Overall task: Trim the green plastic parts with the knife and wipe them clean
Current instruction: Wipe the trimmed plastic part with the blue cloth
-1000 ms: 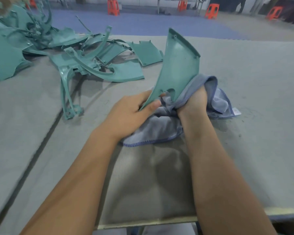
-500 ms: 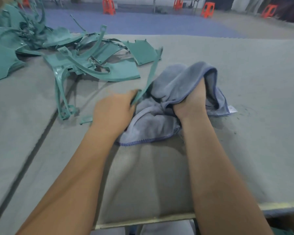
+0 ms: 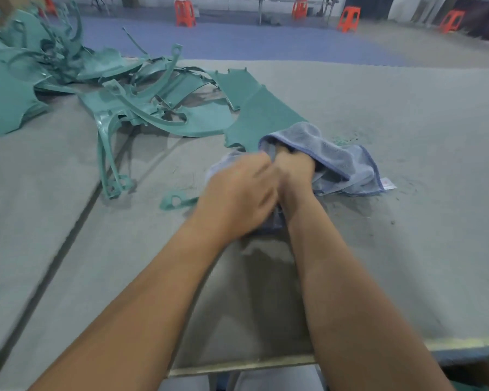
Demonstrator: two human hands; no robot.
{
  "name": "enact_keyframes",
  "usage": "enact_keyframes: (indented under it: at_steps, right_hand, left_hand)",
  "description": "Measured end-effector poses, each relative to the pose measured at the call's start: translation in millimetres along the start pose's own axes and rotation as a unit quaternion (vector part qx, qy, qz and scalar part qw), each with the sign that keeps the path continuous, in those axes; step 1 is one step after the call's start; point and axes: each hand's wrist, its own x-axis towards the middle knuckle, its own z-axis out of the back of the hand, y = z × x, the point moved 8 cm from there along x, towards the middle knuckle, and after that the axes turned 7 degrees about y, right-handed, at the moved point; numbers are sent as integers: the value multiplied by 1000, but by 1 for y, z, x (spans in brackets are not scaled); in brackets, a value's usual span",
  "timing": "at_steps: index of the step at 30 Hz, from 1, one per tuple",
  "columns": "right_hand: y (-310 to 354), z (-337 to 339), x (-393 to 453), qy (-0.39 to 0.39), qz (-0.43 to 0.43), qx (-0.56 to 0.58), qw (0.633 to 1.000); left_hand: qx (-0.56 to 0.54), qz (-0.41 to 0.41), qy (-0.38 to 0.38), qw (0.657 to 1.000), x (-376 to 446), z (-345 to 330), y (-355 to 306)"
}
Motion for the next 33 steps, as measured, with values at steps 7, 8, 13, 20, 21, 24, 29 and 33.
enact_keyframes:
  at_steps: [7,8,13,20,21,24,29,33]
  right_hand:
    - [12,8,8,-100,96,65,988]
    - [16,10,9,-118,109,20,987]
    - [6,13,2,-84,36,76,993]
    - [-4,3,-1,47,-61,119,990]
    - [-5,-2,-2,66,-64,95,991]
    - [-1,-13,-4,102,-49,31,993]
    - [9,-16,-3,137,6,-117,984]
    - [16,-8,-6,114,4,-123,986]
  left_hand:
    - [-162,131,34,978,-4,-12,17]
    - [-142,146,20,979,-5,-11,23]
    - [-22,214,-8,977,-10,-9,41]
    - [-342,388,-21,856,-21,-32,82]
    - [-412,397,-41,819,-22,-36,84]
    - [-593,437,-124,665,-30,-46,103]
    - [-674,450,-232,538,-44,-44,129]
    - [-603,470,-337,550,-55,-21,146]
